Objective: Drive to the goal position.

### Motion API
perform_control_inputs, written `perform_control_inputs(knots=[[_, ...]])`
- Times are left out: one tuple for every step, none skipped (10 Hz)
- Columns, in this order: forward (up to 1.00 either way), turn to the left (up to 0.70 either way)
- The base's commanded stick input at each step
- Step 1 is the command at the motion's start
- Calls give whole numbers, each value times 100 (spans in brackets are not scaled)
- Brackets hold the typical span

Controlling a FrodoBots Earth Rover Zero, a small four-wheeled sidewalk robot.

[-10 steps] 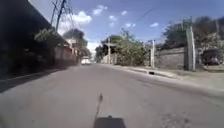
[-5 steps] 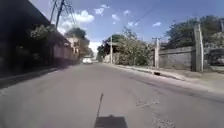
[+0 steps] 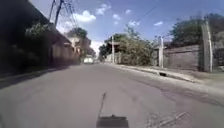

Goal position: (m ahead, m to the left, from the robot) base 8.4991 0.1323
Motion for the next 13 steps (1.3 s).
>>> perform_control_inputs(knots=[[100, 0], [100, 0], [100, 0], [100, 0], [100, 0], [100, 0], [100, 0], [100, 0], [100, 0], [100, 0], [100, 0], [100, 0], [100, 0]])
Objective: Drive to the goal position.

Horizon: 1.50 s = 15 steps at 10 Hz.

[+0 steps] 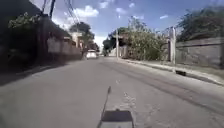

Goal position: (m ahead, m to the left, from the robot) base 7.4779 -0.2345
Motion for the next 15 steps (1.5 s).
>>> perform_control_inputs(knots=[[100, 0], [100, 0], [100, 0], [100, 0], [100, 0], [100, 0], [100, 0], [100, 0], [100, 0], [100, 0], [100, 0], [100, 0], [100, 0], [100, 0], [100, 0]])
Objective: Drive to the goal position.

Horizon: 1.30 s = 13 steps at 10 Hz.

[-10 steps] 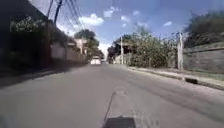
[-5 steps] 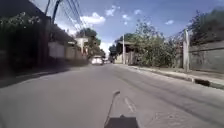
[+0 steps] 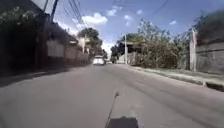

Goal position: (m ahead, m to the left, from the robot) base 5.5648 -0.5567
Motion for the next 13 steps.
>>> perform_control_inputs(knots=[[100, 0], [100, 0], [100, 0], [100, 0], [100, 0], [100, 0], [100, 0], [100, 0], [100, 0], [100, 0], [100, 0], [100, 0], [100, 0]])
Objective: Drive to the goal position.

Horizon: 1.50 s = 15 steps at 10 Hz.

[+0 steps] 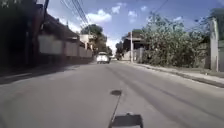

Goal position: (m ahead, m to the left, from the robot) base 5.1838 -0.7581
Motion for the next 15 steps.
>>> perform_control_inputs(knots=[[100, 0], [100, 0], [100, 0], [100, 0], [100, 0], [100, 0], [100, 0], [100, 0], [100, 0], [100, 0], [100, 0], [100, 0], [100, 0], [100, 0], [100, 0]])
